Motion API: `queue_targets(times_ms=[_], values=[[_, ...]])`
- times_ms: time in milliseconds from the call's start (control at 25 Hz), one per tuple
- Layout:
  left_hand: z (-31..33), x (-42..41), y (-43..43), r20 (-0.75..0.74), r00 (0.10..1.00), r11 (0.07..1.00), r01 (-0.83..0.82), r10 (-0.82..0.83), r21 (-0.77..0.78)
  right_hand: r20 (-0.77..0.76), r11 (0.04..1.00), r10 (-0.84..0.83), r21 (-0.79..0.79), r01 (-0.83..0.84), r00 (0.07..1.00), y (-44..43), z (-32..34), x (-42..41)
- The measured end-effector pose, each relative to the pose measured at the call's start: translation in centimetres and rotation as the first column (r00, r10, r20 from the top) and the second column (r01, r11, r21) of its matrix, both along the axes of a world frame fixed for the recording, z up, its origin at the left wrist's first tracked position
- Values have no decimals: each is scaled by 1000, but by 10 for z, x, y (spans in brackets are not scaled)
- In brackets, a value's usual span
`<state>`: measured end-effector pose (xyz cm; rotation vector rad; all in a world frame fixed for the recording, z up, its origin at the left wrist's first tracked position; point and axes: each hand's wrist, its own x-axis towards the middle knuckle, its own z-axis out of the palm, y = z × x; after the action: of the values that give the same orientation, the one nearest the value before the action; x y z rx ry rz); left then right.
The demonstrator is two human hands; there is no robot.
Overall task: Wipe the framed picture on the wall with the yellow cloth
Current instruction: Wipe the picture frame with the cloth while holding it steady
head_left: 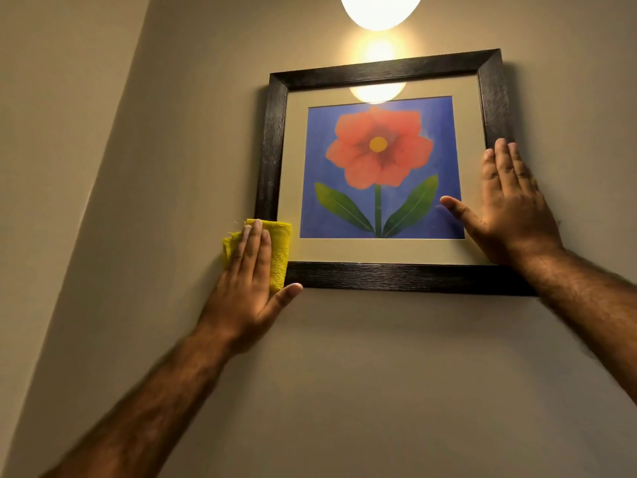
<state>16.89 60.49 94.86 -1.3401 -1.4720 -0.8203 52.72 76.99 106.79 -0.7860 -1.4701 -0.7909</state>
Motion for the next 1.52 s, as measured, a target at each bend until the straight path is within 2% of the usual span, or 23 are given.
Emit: queue_targets(times_ms=[80, 320, 440, 520, 640, 1000, 1080, 1200, 1400, 1520], values=[[24, 4, -2, 11, 1000, 1000, 2, -3, 5, -1, 1000, 2, 2, -2, 1000, 1, 0, -1], [173, 11, 0, 84, 996, 1000, -1, -2, 28, 0, 1000, -5, 13, 5, 1000, 3, 1, -1], [218, 11, 2, 92, 996, 1000, -3, 1, 16, -5, 1000, -5, 20, 5, 1000, 4, 1, -1], [222, 9, 6, 84, 996, 999, 17, -20, 36, -3, 1000, 2, 23, -2, 1000, 4, 1, 0], [196, 4, 11, 56, 998, 997, 30, -34, 75, -1, 1000, 5, 25, -5, 1000, 4, 1, 0], [41, -1, 5, -11, 1000, 999, -22, 22, 33, -5, 999, 7, 38, -7, 1000, 7, 1, -1], [25, -4, 3, -15, 999, 999, -31, 31, 10, -9, 999, 11, 41, -11, 1000, 6, 1, -1], [51, -5, 3, -15, 999, 999, -32, 32, 11, -9, 999, 6, 40, -6, 1000, 6, 0, -1], [172, 6, 8, 69, 998, 998, -16, 12, 62, -13, 999, 1, 54, 0, 1000, 8, 1, 0], [214, 10, 11, 91, 995, 996, -39, 31, 82, -12, 998, -4, 63, 5, 1000, 11, 1, 0]])
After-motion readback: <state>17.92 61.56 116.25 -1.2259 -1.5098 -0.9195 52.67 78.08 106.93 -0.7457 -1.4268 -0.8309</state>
